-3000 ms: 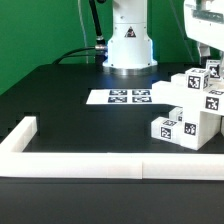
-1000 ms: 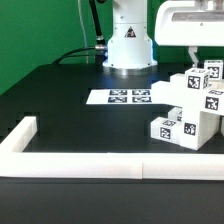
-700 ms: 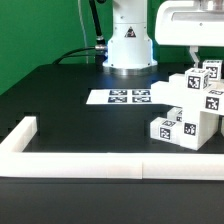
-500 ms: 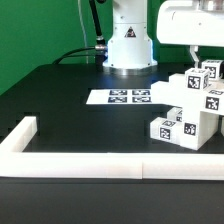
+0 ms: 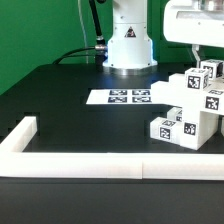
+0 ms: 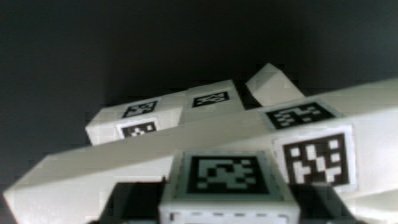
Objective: Assemble chair
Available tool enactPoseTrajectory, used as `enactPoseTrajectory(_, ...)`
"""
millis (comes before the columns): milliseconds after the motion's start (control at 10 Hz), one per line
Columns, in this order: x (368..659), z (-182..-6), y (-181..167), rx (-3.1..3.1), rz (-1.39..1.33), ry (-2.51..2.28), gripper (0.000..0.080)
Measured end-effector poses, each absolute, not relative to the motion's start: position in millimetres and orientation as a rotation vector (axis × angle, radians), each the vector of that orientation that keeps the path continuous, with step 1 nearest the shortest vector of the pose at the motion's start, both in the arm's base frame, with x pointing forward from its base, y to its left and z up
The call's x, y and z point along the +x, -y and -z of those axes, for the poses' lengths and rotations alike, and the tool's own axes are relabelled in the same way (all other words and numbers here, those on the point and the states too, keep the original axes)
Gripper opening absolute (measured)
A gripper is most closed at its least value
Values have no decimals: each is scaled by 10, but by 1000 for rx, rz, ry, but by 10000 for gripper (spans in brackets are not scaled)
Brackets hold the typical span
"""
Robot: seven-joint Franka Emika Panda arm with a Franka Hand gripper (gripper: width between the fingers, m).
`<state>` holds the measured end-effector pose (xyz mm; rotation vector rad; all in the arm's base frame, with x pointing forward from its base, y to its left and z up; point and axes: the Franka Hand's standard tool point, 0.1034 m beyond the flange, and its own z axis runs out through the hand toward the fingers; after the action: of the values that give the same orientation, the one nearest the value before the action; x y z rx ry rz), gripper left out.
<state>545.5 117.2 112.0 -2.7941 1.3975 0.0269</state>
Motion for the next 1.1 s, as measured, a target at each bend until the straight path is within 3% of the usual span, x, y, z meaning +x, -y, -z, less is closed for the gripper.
enactPoseTrajectory(1000, 5445, -1118, -1230, -2306, -61, -2088, 285)
enactPoseTrajectory(1100, 5445, -1118, -1230, -2319, -60, -2073, 383)
